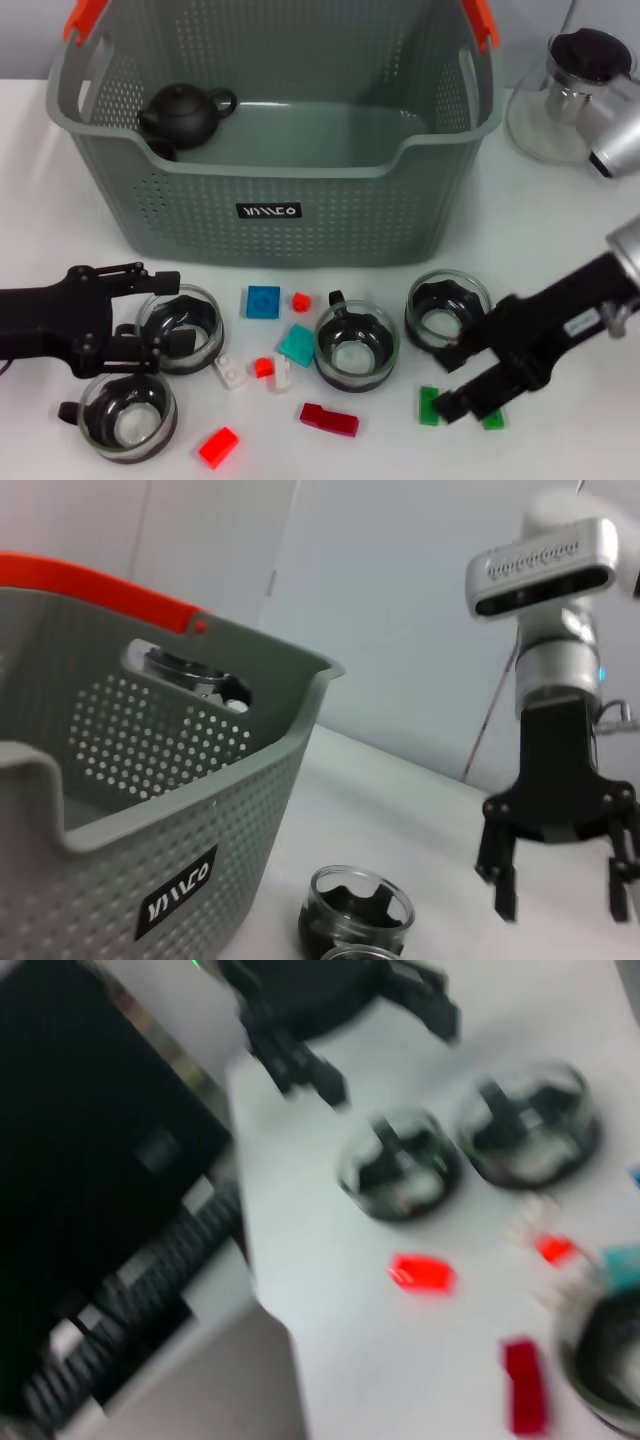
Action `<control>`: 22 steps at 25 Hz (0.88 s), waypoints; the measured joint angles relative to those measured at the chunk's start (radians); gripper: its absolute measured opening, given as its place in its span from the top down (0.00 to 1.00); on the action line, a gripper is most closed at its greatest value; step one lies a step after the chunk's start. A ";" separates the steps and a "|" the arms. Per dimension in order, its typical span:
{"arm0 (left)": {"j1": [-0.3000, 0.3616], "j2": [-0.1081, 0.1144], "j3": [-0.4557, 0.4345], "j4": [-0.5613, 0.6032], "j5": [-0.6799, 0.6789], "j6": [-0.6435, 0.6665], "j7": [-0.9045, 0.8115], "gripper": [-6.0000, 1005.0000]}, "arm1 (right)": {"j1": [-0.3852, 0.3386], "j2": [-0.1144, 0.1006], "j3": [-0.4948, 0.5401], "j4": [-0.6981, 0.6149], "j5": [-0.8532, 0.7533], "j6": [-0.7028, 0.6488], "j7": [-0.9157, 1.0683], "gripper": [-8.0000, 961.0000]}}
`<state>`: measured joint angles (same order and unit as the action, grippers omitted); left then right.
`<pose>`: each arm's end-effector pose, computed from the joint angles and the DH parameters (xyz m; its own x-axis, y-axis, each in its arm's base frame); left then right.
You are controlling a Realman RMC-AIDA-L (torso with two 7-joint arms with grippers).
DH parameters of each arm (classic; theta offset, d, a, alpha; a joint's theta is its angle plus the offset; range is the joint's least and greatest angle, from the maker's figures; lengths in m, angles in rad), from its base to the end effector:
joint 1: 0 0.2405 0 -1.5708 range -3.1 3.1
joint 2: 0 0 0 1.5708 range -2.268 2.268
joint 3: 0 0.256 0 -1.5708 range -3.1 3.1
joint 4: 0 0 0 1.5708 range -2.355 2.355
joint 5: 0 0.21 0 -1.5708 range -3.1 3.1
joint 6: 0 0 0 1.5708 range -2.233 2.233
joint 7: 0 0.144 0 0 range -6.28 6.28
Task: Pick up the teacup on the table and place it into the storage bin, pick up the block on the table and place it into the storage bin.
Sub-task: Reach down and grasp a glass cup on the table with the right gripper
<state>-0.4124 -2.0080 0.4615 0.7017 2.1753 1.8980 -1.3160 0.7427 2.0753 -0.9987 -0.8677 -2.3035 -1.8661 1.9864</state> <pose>-0.3060 0.2661 0.0504 0.7769 0.3703 0.5092 0.4561 -0.8885 -0.0498 0.1866 0.3249 -0.0126 0.8571 -0.5073 0.0896 -0.5135 -0.8275 0.2269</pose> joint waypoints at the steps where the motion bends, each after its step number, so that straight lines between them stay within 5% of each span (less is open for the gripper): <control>1: 0.002 -0.002 0.000 -0.003 0.000 -0.011 0.001 0.18 | 0.022 -0.002 -0.007 -0.029 -0.037 -0.009 0.033 0.10; 9: 0.005 -0.008 -0.001 -0.005 0.000 -0.031 -0.002 0.18 | 0.196 0.026 -0.087 -0.069 -0.291 0.010 0.120 0.16; 22: 0.021 -0.011 -0.013 -0.007 -0.001 -0.035 -0.002 0.18 | 0.201 0.032 -0.395 -0.046 -0.244 0.236 0.216 0.17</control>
<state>-0.3917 -2.0188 0.4488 0.6949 2.1739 1.8630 -1.3177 0.9439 2.1069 -1.3939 -0.9142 -2.5475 -1.6296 2.2020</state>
